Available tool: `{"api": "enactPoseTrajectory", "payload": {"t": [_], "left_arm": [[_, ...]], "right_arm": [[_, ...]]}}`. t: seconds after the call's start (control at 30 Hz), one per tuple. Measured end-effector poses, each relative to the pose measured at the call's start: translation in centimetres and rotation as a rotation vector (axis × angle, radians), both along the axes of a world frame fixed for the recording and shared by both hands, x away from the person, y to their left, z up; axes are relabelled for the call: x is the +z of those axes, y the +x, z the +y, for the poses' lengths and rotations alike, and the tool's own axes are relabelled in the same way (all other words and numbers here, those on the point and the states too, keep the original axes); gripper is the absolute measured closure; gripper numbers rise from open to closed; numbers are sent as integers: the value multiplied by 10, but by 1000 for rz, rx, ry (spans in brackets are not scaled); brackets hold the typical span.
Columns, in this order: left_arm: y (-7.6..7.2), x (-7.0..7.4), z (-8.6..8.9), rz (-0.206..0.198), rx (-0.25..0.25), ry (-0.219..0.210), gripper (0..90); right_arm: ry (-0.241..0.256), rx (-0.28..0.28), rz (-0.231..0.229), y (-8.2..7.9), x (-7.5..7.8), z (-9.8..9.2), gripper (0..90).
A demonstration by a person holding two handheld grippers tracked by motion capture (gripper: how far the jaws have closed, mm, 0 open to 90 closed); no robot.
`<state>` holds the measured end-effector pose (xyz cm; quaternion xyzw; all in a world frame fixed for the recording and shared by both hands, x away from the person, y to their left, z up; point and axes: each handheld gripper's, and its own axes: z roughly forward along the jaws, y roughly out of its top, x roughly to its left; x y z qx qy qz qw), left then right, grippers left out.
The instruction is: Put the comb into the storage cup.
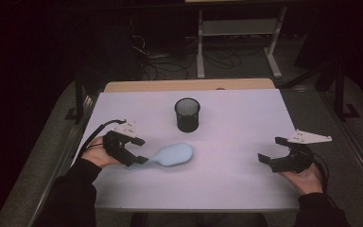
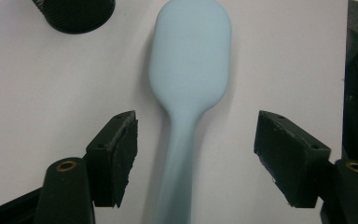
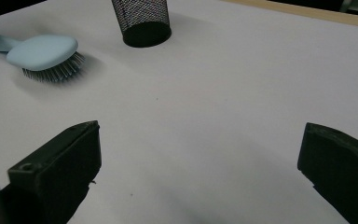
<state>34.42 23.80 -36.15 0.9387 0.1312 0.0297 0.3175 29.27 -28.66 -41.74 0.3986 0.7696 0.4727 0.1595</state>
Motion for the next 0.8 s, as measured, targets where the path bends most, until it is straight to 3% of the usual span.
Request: {"api": "enactPoseTrajectory", "payload": {"t": [0.37,0.53,0.8], "left_arm": [[3,-11,-12,3,8,28,137],[5,-19,-20,6,8,60,69],[8,-31,-31,16,-11,119,63]], "right_arm": [[2,1,1,0,0,0,0],[3,0,1,0,0,0,0],[3,2,2,0,0,-1,0]]}}
